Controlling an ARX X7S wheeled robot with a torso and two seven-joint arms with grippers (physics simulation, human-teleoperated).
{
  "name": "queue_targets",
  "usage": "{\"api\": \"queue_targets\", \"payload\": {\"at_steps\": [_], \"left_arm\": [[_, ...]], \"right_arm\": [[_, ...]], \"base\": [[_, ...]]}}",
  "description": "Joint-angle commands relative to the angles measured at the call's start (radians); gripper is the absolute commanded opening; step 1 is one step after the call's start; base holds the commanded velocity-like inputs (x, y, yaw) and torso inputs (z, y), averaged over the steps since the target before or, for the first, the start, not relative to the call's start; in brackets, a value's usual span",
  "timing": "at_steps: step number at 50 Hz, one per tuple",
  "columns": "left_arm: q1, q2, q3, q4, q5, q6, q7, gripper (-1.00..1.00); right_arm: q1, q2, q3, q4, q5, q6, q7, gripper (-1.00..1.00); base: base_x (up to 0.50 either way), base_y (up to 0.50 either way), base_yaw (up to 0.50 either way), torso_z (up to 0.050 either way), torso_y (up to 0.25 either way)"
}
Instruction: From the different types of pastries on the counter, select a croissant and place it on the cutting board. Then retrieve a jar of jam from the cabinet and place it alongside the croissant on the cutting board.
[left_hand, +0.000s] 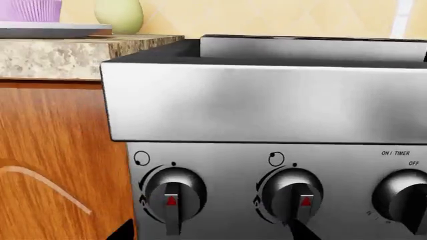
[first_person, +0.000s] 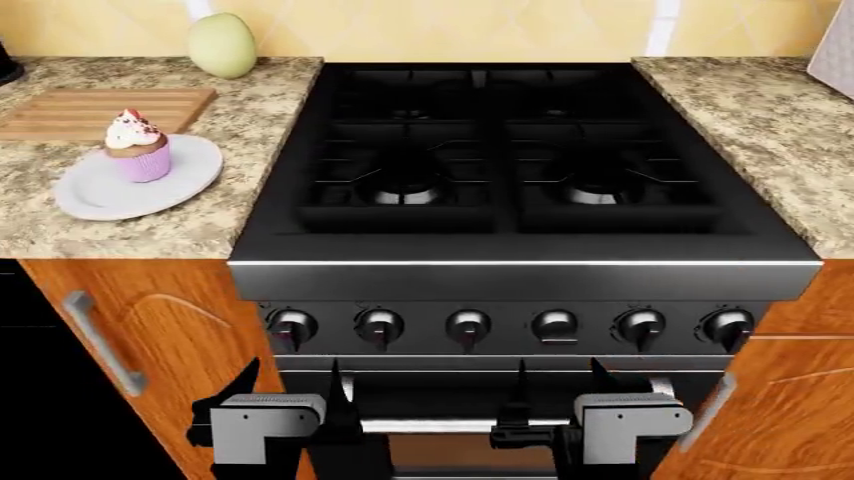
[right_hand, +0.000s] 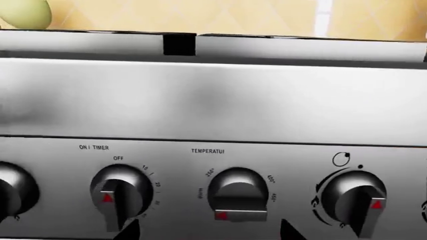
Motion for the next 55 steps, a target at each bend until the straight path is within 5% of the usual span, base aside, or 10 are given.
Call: {"api": "queue_targets", "payload": {"at_steps": [1,55], "left_arm": [[-0.002,-0.013,0.014,-0.002,-0.013,0.006,-0.013,1.0],[-0.006,-0.05,0.06,-0.004,-0.057,0.019,-0.055,1.0]], "right_arm": [[-0.001,0.013,-0.015,0.001,0.01,-0.004,0.013,1.0],[0.007,0.052,-0.073,0.003,0.028,-0.016,0.06,1.0]], "base": [[0.0,0.5,0.0,0.0,0.0],[0.0,0.5,0.0,0.0,0.0]]}}
